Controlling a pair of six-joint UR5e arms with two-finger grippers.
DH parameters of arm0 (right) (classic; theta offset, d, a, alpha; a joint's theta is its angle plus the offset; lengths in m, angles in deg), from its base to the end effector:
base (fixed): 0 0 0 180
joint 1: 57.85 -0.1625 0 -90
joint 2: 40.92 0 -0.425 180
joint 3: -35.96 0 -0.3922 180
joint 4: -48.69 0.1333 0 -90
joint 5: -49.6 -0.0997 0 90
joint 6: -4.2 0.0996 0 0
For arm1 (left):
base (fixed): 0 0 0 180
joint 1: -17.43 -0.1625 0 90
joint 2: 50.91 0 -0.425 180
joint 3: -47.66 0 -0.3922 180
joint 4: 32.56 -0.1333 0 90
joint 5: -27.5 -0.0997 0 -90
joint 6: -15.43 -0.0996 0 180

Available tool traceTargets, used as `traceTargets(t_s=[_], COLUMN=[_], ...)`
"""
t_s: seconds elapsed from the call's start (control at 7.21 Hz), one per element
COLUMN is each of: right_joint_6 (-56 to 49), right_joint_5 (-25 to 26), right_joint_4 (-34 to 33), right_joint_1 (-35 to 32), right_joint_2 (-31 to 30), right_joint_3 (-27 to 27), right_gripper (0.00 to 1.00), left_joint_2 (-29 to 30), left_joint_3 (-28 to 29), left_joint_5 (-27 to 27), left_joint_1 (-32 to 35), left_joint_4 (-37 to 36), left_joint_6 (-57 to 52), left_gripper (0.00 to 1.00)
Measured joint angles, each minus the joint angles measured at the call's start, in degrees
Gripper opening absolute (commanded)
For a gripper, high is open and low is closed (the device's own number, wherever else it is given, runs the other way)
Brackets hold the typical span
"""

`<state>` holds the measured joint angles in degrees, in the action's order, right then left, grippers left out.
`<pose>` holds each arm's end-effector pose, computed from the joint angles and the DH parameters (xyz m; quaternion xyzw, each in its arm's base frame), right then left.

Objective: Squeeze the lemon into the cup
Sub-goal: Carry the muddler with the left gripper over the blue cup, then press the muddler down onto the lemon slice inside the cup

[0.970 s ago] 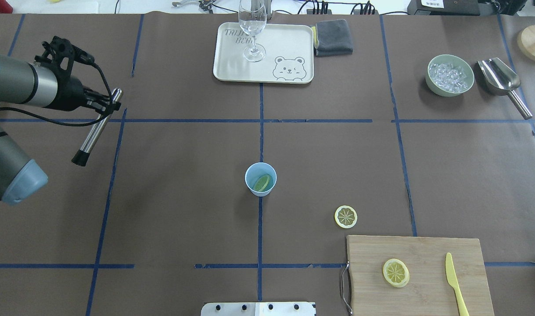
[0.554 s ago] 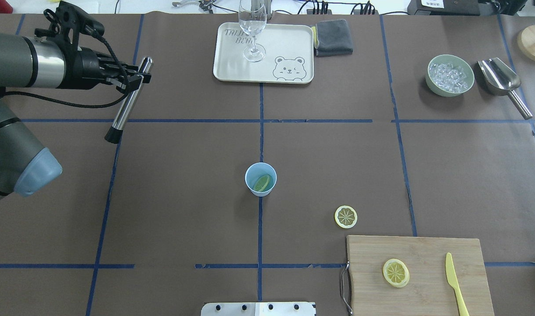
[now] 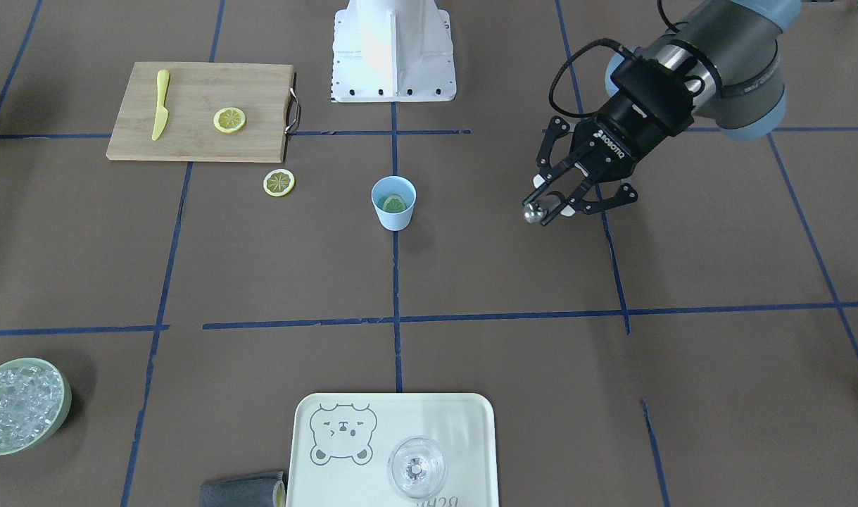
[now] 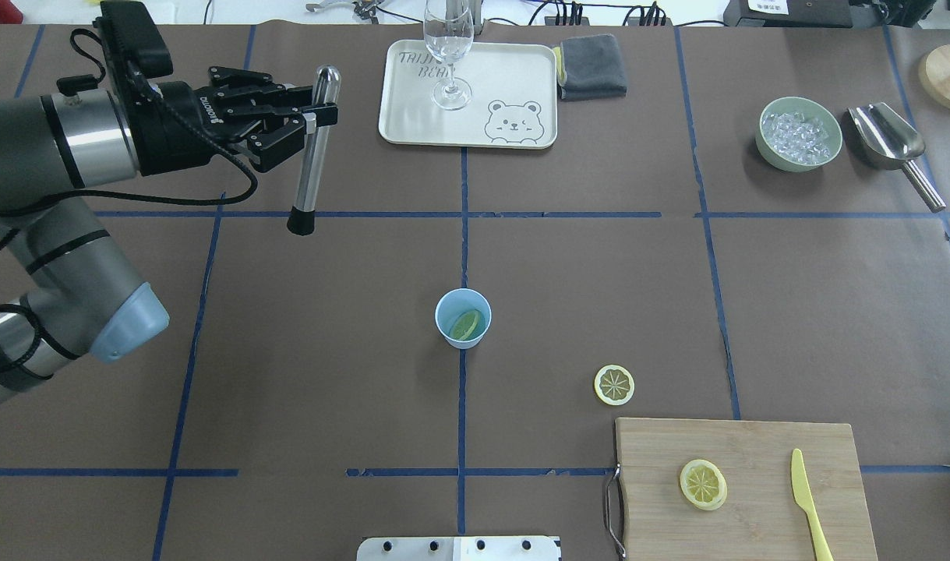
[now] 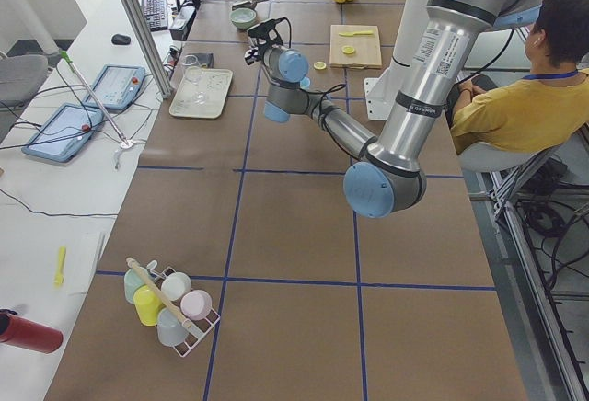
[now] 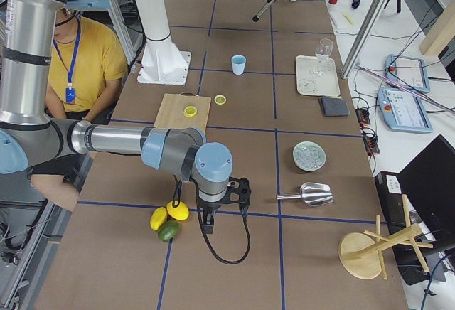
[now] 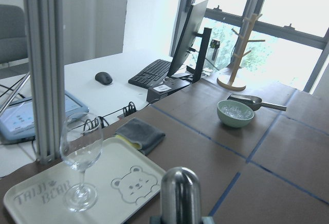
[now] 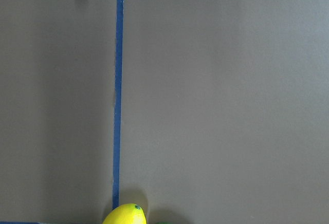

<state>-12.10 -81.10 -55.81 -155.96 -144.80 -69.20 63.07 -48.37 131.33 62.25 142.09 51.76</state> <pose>0.1199 -0.3566 0.6626 -0.0325 -0.3605 -0.0266 0.9318 0.3191 -0.4714 0.2237 0.5906 0.5948 0.1424 0.5265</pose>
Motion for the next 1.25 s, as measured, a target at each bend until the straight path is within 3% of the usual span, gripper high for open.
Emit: traceTargets(t_s=[0.28, 0.55, 1.25], right_joint_6=[0.1, 0.1, 0.4], right_joint_5=[0.1, 0.1, -0.3], right_joint_4=[0.0, 0.0, 0.0], right_joint_1=[-0.4, -1.0, -2.4], right_joint_2=[0.0, 0.0, 0.1], right_joint_3=[0.0, 0.0, -0.5], right_gripper=[1.0, 1.0, 1.0], left_joint_2=[4.3, 7.6, 9.4], left_joint_3=[7.1, 12.3, 16.1], left_joint_5=[-11.8, -20.8, -23.0], left_joint_1=[-9.3, -16.8, -20.4], left_joint_4=[13.5, 19.3, 20.3], left_joint_6=[-0.5, -4.5, -8.9], left_gripper=[0.0, 0.0, 0.0])
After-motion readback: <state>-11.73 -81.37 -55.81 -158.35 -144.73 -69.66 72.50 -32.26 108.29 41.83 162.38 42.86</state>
